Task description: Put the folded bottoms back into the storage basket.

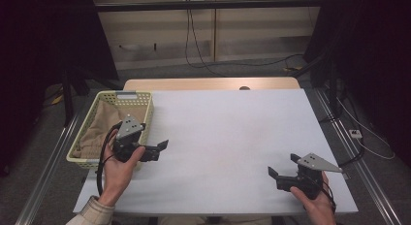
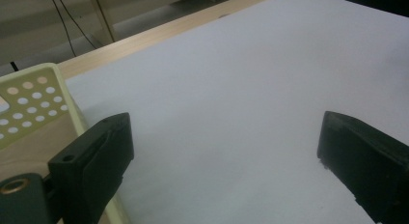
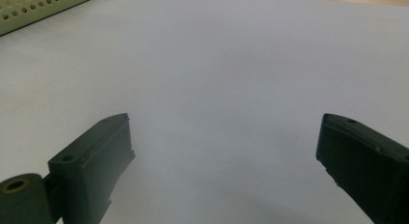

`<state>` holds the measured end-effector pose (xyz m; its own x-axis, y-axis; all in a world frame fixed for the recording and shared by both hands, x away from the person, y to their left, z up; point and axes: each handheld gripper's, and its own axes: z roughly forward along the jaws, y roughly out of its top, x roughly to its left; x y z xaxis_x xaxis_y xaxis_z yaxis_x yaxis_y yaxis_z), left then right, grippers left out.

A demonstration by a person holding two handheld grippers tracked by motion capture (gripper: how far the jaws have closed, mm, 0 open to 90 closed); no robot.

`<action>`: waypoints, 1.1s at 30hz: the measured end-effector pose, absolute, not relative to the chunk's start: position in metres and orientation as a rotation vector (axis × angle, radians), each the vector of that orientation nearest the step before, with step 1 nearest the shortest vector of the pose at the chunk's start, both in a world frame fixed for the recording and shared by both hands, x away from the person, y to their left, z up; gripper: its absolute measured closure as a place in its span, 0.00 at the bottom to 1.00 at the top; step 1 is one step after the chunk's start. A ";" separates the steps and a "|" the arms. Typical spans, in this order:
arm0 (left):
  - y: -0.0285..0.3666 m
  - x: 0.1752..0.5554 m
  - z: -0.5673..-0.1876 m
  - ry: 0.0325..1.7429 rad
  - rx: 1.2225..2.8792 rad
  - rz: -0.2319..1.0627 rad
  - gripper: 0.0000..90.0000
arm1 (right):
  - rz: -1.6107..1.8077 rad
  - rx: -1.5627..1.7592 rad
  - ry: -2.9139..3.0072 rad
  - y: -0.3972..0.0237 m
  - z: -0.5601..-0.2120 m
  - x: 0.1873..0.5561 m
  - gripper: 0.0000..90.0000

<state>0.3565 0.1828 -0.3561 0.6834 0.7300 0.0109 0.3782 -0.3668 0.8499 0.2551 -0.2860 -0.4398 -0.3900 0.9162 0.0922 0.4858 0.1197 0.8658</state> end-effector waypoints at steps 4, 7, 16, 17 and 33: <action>0.177 0.357 -0.358 0.850 1.992 0.468 0.06 | 1.206 1.346 1.931 -0.286 -0.440 0.255 0.06; 0.167 0.354 -0.362 0.818 2.009 0.416 0.07 | 1.201 1.348 1.932 -0.286 -0.439 0.255 0.06; 0.151 0.346 -0.362 0.777 2.004 0.412 0.07 | 1.200 1.345 1.930 -0.285 -0.440 0.255 0.06; 0.149 0.346 -0.363 0.779 1.997 0.415 0.07 | 1.201 1.344 1.931 -0.285 -0.440 0.255 0.06; 0.152 0.342 -0.413 0.842 2.010 0.321 0.07 | 1.200 1.348 1.931 -0.285 -0.440 0.254 0.06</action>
